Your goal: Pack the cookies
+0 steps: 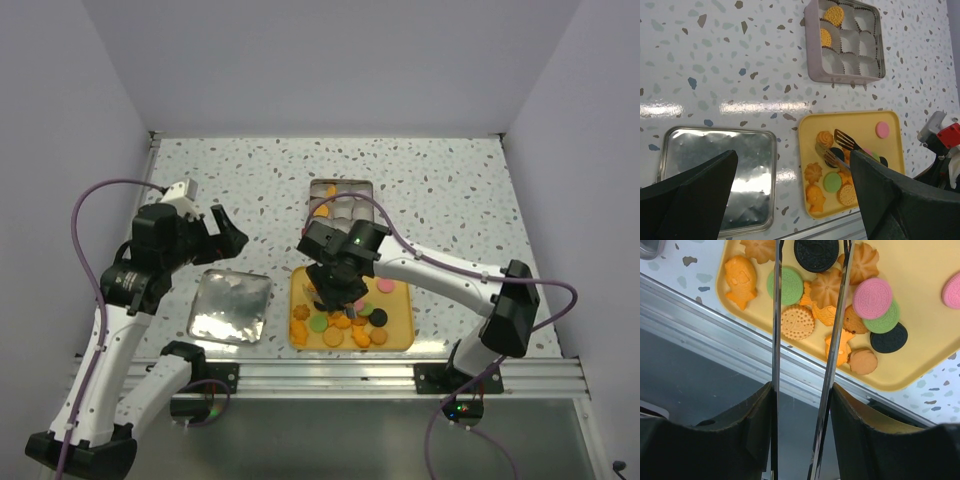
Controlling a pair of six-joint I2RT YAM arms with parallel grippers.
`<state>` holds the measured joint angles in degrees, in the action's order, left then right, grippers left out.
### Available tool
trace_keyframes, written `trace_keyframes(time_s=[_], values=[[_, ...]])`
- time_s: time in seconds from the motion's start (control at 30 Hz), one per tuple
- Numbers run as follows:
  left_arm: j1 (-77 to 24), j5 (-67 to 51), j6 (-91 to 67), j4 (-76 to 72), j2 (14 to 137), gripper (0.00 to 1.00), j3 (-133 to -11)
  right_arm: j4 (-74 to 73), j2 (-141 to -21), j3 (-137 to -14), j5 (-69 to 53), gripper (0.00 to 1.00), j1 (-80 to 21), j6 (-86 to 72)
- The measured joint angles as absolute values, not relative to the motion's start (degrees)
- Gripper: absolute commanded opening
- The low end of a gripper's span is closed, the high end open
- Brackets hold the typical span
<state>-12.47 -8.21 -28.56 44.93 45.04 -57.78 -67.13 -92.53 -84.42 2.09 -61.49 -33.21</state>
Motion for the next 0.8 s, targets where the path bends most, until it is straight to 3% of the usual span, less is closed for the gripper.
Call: trace_keyframes(time_s=[0.47, 0.8], values=[[-12.47, -7.66, -29.41, 45.17, 43.97, 1.00, -57.30, -67.48, -93.82, -84.86, 2.52, 0.47, -61.98, -32.97], [-12.47, -7.22, -29.45, 45.52, 43.24, 1.00, -57.30, -67.81, -94.50, -84.90, 3.27, 0.30, -62.11, -32.77]])
